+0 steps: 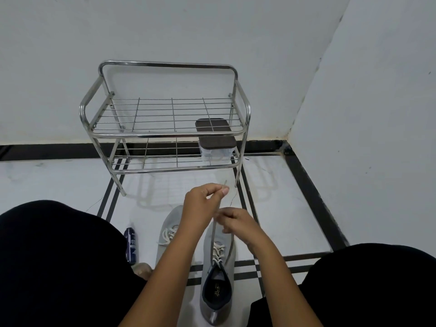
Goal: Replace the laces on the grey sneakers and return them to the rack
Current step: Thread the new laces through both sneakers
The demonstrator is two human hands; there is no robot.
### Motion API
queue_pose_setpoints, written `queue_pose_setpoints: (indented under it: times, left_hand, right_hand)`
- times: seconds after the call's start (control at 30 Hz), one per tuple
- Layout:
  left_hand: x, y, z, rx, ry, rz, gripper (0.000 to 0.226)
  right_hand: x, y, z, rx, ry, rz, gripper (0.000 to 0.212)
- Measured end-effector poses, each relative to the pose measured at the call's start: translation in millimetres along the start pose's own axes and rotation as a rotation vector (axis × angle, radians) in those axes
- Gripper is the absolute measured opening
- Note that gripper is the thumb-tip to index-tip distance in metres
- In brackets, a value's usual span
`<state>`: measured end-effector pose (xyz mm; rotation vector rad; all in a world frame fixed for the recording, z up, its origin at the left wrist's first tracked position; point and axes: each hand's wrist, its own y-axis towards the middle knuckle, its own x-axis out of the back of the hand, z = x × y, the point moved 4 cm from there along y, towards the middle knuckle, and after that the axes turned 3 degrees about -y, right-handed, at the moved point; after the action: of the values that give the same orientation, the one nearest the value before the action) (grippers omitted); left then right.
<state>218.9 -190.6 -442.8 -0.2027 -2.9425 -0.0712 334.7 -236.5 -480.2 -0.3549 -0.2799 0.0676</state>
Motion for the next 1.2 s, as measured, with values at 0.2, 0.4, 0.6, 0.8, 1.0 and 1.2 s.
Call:
queue_pose_setpoints:
  times: [0.2, 0.4, 0.6, 0.8, 1.0, 1.2]
  left_hand:
    - [-7.1, 6.0, 29.9, 0.083, -0.013, 0.004, 0.034]
    - [-41.5, -27.2, 122.3, 0.8, -0.437, 0.299, 0.088]
    - [-31.2, -13.6, 138.9, 0.75, -0.543, 0.077, 0.071]
    - [-42.0, -18.8, 127.8, 0.78, -0.562, 0.278, 0.055]
    - [-35.4, -14.3, 137.2, 0.885, -0.814, 0.07, 0.042]
    - [61.2, -10.0, 182.0, 0.889, -0.57, -0.904, 0.034]
  right_hand:
    - [5.4, 8.2, -14.8, -0.04, 0.06, -0.111, 0.024]
    - [20.7, 15.2, -24.9, -0.088, 0.164, -0.153, 0.027]
    - [31.1, 19.4, -35.7, -0.118, -0.264, 0.077, 0.025]
    - [10.1, 28.6, -31.2, 0.058, -0.57, -0.075, 0.021]
    - [6.1, 37.2, -45.7, 0.053, -0.414, -0.091, 0.022]
    - [66.4, 14.4, -116.7, -0.468, -0.19, -0.656, 0.029]
